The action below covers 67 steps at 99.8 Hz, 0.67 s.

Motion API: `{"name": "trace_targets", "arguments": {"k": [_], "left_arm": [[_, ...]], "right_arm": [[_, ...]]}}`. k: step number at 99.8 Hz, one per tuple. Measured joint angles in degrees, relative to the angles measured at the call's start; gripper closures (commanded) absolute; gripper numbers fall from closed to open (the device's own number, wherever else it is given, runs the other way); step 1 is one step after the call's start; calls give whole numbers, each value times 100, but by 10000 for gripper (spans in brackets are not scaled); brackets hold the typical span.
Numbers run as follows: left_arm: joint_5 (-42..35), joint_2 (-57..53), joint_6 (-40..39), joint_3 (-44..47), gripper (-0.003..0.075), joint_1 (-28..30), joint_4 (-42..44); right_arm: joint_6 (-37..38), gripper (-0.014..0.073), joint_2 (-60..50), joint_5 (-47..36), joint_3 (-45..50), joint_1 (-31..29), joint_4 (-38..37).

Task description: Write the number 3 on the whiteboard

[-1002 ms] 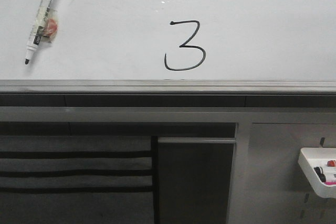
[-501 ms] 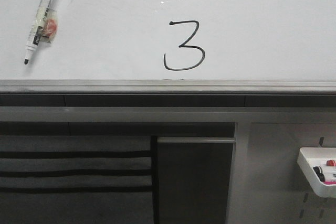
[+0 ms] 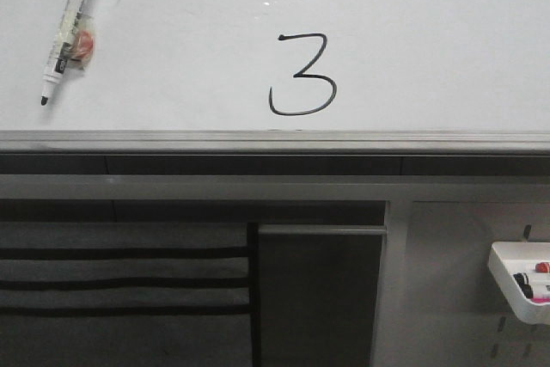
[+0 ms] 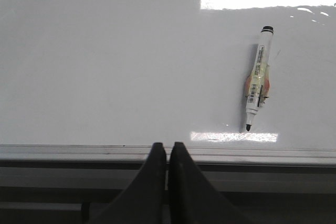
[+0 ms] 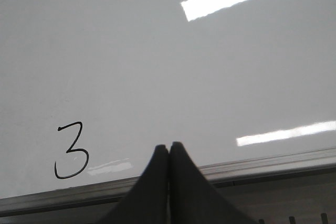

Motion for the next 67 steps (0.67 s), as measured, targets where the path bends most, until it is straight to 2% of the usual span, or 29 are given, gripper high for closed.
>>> {"name": "trace_targets", "arguments": {"k": [11,28,67], "left_arm": [[0,0,0,0,739,0,0],[0,0,0,0,739,0,0],[0,0,0,0,739,0,0]], "right_arm": [[-22,668,0,59,0,0,0],[-464,668,0,465,0,0,0],[-599,668,0,465,0,0,0]]}}
